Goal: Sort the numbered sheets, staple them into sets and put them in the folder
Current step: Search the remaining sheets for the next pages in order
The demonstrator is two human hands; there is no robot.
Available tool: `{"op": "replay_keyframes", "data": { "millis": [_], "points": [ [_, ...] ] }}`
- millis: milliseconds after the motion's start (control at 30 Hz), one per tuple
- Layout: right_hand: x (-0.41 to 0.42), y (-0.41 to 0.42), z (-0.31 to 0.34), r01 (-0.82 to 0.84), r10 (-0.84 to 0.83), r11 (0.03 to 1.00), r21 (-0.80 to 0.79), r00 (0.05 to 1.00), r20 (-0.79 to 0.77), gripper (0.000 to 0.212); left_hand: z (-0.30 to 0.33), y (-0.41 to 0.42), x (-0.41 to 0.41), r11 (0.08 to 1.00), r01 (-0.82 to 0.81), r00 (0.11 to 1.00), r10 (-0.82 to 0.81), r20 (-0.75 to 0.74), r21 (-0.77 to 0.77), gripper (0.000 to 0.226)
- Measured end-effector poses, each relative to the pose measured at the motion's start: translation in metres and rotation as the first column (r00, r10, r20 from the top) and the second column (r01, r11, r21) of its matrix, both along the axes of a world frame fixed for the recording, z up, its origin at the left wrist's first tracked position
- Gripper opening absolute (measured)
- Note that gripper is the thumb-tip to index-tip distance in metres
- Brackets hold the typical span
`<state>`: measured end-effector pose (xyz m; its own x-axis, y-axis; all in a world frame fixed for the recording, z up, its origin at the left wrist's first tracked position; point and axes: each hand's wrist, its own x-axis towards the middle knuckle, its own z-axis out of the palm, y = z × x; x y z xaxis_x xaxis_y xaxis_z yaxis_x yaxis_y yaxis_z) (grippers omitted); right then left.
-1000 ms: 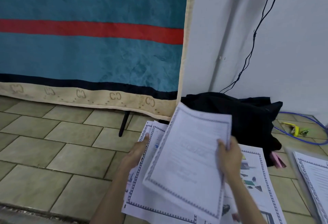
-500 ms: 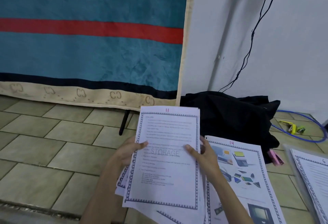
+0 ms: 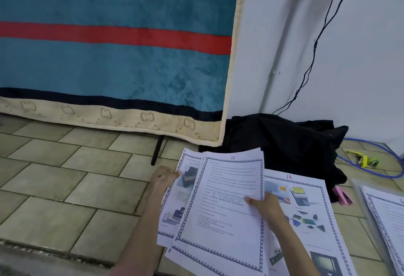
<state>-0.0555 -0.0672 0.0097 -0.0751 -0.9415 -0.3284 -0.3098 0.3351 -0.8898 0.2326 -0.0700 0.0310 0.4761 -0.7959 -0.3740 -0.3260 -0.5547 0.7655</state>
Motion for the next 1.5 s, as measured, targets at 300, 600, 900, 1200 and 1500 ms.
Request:
{"op": "replay_keyframes", "data": {
  "millis": [300, 600, 900, 1200, 1500],
  "points": [
    [0.000, -0.005, -0.009, 0.015, -0.017, 0.999, 0.042, 0.998, 0.056, 0.038, 0.053, 0.014, 0.038, 0.969, -0.126, 0.968, 0.167, 0.187, -0.214, 0.027],
    [-0.001, -0.009, 0.000, -0.064, 0.056, 0.998, 0.014, 0.945, 0.323, 0.032, 0.124, 0.031, 0.070, 0.875, -0.140, 0.990, 0.135, -0.045, -0.463, 0.005],
    [0.028, -0.016, 0.015, -0.171, 0.075, 0.983, 0.073, 0.723, 0.687, 0.029, 0.152, 0.047, 0.088, 0.779, -0.122, 0.979, 0.196, 0.054, -0.615, 0.014],
    [0.069, -0.006, 0.007, -0.235, 0.060, 0.958, 0.166, 0.727, 0.684, 0.058, 0.178, 0.050, 0.071, 0.721, -0.092, 0.967, 0.230, 0.112, -0.687, 0.023],
    [0.089, -0.010, 0.046, -0.294, 0.144, 0.954, 0.052, 0.608, 0.781, 0.053, 0.159, 0.053, 0.066, 0.856, 0.014, 0.996, -0.060, -0.072, -0.516, 0.016]
  ]
}}
